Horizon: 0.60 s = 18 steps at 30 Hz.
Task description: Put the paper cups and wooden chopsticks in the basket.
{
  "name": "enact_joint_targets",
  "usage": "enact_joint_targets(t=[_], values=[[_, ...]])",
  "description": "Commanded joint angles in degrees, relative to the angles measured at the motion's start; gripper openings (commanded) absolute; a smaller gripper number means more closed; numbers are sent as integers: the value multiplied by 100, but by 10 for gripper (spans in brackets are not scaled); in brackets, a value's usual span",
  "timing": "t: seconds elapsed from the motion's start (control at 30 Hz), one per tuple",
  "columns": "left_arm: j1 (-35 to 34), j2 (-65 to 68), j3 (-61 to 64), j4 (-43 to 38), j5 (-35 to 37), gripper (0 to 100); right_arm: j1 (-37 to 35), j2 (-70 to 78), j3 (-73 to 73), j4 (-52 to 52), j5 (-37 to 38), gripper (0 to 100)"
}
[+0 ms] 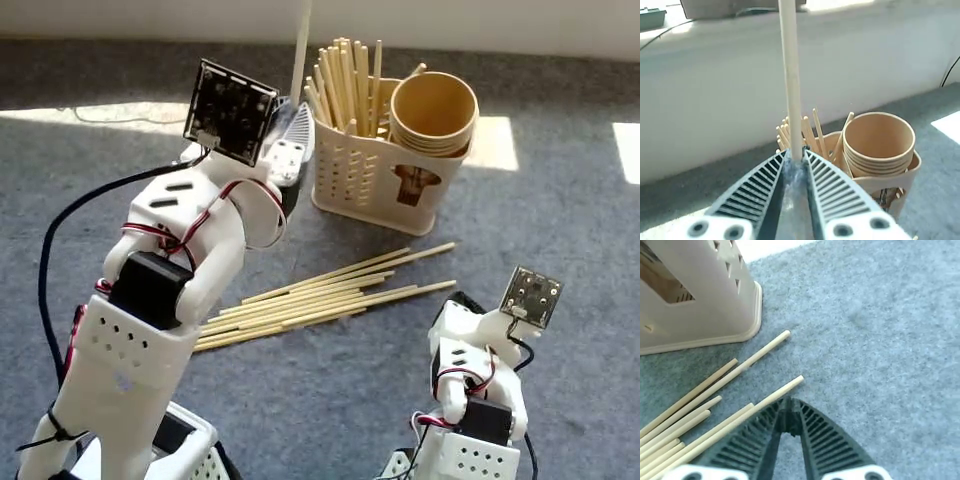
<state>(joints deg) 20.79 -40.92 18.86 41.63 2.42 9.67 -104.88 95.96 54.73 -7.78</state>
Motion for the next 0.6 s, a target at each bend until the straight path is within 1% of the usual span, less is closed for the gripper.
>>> enact_joint_targets(t=[0.0,0.2,0.33,0.4,0.57], values=[[-75,-145,-286,-976,44,6,66,-40,681,31,-26,5],[-40,136,-48,-2286,53,6,66,-40,681,31,-26,5],[-66,629,31,-3103,651,6,66,-40,681,31,-26,5],[-75,919,4,-3437,835,6,66,-40,681,31,-26,5],[-40,1727,-31,-4264,818,6,66,-40,681,31,-26,5]])
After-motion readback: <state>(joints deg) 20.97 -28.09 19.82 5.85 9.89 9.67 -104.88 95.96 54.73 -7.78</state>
